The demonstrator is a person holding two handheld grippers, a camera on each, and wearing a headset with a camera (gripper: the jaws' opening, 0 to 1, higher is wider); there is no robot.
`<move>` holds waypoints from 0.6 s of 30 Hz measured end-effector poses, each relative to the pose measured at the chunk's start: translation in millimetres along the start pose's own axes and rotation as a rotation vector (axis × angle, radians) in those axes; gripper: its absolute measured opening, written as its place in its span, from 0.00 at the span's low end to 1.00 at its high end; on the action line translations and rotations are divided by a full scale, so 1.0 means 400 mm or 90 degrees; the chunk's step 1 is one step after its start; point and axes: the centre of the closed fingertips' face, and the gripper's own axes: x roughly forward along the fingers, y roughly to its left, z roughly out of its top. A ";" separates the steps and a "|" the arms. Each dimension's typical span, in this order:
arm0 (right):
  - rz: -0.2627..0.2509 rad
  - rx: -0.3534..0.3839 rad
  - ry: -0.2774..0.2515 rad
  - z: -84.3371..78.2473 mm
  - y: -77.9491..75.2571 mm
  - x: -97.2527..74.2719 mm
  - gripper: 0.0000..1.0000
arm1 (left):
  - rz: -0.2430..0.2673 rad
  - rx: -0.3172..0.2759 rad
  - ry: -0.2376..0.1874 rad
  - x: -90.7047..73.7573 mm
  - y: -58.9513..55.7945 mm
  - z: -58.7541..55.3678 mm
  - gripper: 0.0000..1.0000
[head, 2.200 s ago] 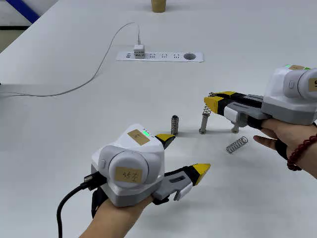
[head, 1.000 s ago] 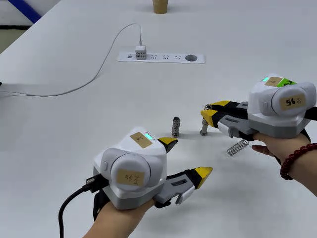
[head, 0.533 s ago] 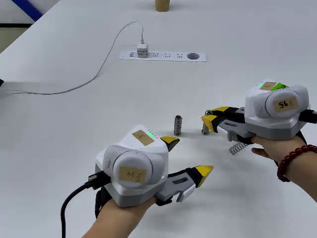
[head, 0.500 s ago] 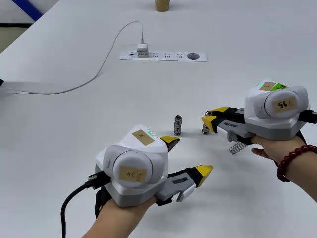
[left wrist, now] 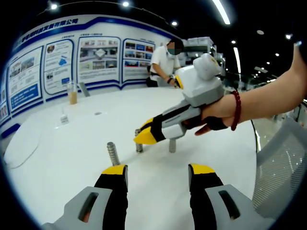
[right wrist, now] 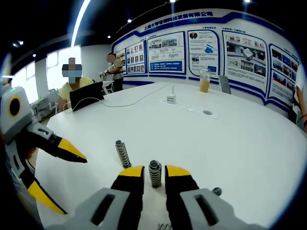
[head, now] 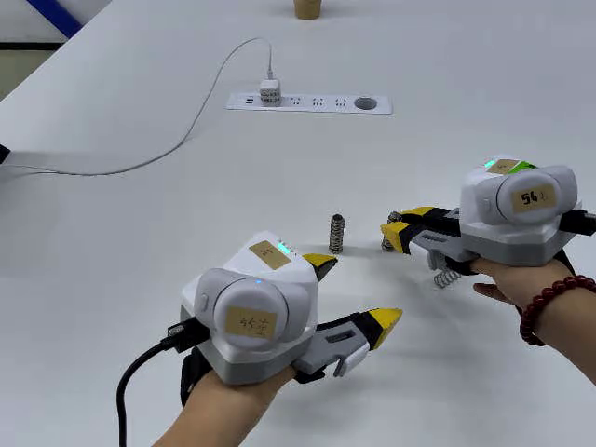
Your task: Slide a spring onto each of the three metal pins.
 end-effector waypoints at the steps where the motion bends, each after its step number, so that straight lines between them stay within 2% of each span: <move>1: 0.000 0.005 0.000 0.002 0.001 -0.004 0.19 | 0.000 0.000 0.001 0.000 0.000 0.000 0.52; 8: 0.004 0.027 -0.027 0.039 0.010 -0.048 0.26 | -0.004 -0.001 0.000 0.007 -0.006 0.008 0.52; 11: -0.002 0.043 -0.030 0.044 0.000 -0.069 0.30 | -0.008 0.007 0.005 0.012 -0.014 0.010 0.52; 13: -0.012 0.039 -0.047 0.055 -0.006 -0.090 0.30 | -0.009 0.008 0.006 0.015 -0.016 0.010 0.51; 18: -0.032 0.054 -0.047 0.046 -0.027 -0.134 0.36 | -0.013 0.017 0.008 0.026 -0.023 0.021 0.51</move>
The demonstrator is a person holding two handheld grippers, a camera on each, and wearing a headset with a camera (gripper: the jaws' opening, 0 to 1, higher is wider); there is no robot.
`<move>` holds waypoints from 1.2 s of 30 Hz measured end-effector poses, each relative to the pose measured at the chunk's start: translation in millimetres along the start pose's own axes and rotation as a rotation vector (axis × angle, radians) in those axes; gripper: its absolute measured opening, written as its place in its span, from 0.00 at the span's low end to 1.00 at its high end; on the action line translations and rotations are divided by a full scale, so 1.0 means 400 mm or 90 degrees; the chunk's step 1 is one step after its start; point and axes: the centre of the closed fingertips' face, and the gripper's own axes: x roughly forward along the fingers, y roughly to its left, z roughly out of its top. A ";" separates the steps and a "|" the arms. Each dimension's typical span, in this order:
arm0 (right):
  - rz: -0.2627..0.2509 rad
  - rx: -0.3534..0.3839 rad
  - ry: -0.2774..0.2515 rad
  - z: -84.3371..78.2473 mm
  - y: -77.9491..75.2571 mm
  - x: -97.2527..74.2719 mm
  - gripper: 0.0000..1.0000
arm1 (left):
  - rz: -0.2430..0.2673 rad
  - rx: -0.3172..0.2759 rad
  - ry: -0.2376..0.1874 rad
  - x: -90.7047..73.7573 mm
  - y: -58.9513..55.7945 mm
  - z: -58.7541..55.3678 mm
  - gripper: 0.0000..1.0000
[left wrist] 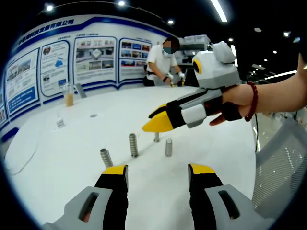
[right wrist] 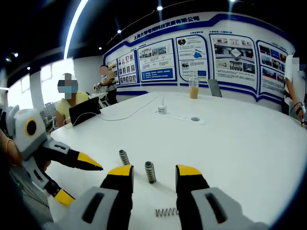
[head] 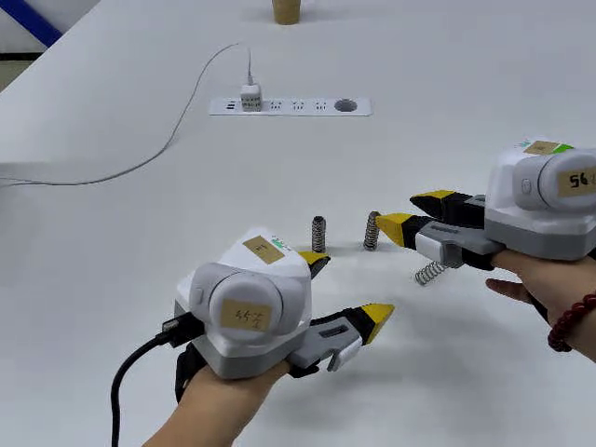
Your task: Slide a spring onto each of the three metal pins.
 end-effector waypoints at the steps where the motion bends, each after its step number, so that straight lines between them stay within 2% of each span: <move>1: -0.004 0.006 -0.002 -0.001 -0.007 -0.011 0.37 | -0.004 0.003 -0.002 0.005 -0.003 0.007 0.52; 5: -0.013 0.015 -0.005 -0.008 -0.023 -0.039 0.40 | -0.018 -0.001 -0.013 0.022 -0.014 0.026 0.53; 9: -0.028 0.031 -0.004 -0.017 -0.046 -0.071 0.42 | -0.031 0.010 0.004 0.053 -0.025 0.027 0.53; 14: -0.034 0.047 -0.005 -0.026 -0.066 -0.104 0.44 | -0.047 0.013 0.011 0.088 -0.039 0.033 0.52; 20: -0.041 0.054 -0.004 -0.039 -0.087 -0.130 0.44 | -0.048 0.008 0.027 0.123 -0.042 0.025 0.47; 24: -0.034 0.053 0.001 -0.054 -0.092 -0.146 0.44 | -0.057 -0.011 0.036 0.144 -0.045 0.021 0.44; 30: -0.022 0.055 -0.002 -0.075 -0.095 -0.169 0.43 | -0.055 0.000 0.046 0.177 -0.043 0.018 0.40; 36: -0.020 0.054 0.004 -0.103 -0.103 -0.193 0.43 | -0.065 0.011 0.054 0.209 -0.055 0.018 0.34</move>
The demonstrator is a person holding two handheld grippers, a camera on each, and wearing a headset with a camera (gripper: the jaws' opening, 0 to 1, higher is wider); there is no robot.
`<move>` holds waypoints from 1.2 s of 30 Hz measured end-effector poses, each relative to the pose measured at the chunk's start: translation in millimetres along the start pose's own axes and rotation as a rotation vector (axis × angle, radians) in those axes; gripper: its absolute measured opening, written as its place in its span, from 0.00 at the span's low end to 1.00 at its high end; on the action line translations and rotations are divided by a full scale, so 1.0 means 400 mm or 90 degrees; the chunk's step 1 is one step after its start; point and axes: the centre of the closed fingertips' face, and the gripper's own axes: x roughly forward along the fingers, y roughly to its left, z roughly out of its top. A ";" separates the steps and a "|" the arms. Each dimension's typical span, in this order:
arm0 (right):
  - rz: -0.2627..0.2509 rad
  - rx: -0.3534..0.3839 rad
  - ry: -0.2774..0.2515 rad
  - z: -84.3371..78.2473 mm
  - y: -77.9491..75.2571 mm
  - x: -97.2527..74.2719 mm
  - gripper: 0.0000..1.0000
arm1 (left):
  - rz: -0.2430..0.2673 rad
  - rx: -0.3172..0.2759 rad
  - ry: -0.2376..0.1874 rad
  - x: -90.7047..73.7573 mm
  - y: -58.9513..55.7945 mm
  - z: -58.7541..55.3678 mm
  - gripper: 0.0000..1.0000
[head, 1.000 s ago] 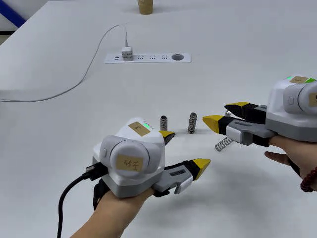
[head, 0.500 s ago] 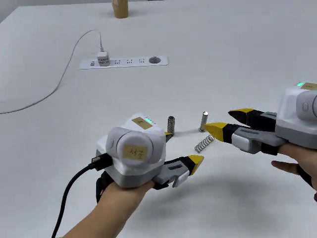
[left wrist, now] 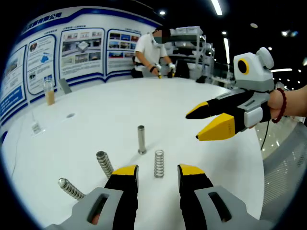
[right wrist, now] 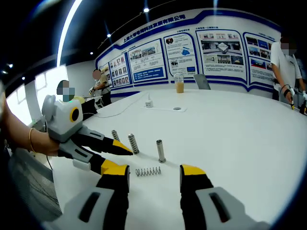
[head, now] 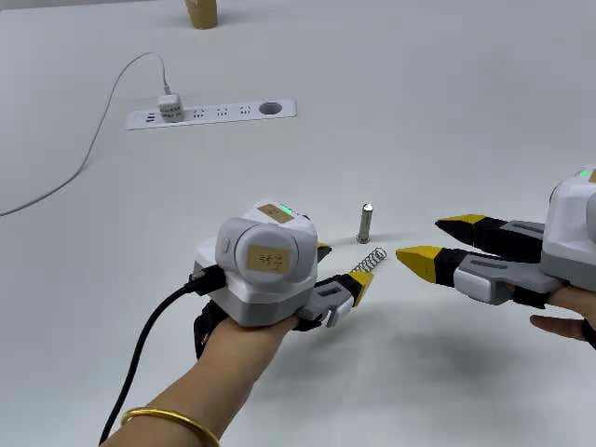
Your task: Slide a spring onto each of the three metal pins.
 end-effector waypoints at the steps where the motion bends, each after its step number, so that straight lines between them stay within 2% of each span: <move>1: 0.000 0.001 0.000 -0.003 -0.002 -0.003 0.43 | -0.002 -0.001 0.002 0.005 -0.001 -0.001 0.33; 7: 0.007 0.008 -0.006 -0.013 -0.003 -0.017 0.43 | -0.010 0.002 0.014 0.033 -0.009 -0.009 0.29; 10: 0.008 0.005 -0.001 -0.020 -0.002 -0.020 0.43 | -0.006 0.004 0.034 0.048 -0.002 -0.025 0.26; 14: 0.008 0.004 0.003 -0.028 -0.002 -0.025 0.42 | -0.011 0.005 0.042 0.059 -0.002 -0.033 0.23; 19: 0.007 0.011 0.003 -0.034 -0.004 -0.030 0.42 | -0.014 0.014 0.065 0.071 -0.004 -0.052 0.20; 26: 0.001 0.017 0.008 -0.050 -0.009 -0.035 0.41 | -0.012 0.022 0.068 0.075 -0.005 -0.056 0.18; 36: -0.016 0.028 0.021 -0.069 -0.023 -0.038 0.40 | -0.006 0.063 0.070 0.081 -0.005 -0.054 0.11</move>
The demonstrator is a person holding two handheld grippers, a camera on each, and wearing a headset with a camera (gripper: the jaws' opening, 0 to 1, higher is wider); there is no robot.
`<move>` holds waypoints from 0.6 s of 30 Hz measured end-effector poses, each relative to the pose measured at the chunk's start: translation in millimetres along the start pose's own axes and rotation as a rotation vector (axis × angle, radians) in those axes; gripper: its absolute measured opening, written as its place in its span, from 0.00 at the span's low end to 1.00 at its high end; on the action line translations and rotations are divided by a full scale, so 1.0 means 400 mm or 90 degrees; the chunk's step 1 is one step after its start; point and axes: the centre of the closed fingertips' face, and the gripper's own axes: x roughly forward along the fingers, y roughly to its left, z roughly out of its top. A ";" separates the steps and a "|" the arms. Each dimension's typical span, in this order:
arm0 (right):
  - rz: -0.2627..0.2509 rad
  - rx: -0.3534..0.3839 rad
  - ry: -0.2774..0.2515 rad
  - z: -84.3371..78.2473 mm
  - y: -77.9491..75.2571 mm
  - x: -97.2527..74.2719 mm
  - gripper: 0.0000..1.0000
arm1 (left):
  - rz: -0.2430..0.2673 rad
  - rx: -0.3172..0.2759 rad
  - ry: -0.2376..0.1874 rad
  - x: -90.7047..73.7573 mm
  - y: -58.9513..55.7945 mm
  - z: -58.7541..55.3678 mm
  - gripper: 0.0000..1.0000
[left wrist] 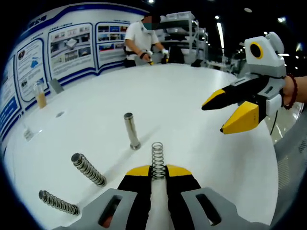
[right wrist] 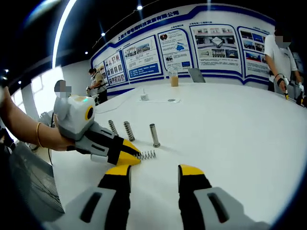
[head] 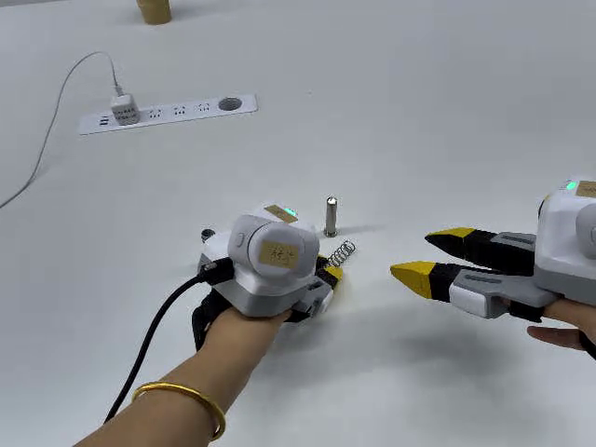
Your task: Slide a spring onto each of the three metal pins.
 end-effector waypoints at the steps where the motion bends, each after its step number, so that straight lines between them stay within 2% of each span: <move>1: -0.001 0.001 0.001 -0.001 0.000 0.000 0.40 | 0.002 0.002 0.000 0.000 0.001 0.000 0.11; 3: -0.003 0.008 0.001 -0.002 -0.001 0.000 0.40 | 0.004 -0.004 0.000 0.000 0.002 0.000 0.11; 5: -0.004 0.035 -0.008 0.003 -0.003 0.002 0.40 | 0.005 -0.001 0.000 -0.002 0.003 -0.001 0.11; 11: -0.008 0.067 -0.021 0.021 -0.012 0.004 0.40 | 0.001 0.013 0.002 -0.011 0.000 -0.005 0.10; 18: -0.001 0.085 -0.029 0.040 -0.002 0.008 0.40 | -0.003 0.017 -0.020 -0.037 -0.009 0.011 0.10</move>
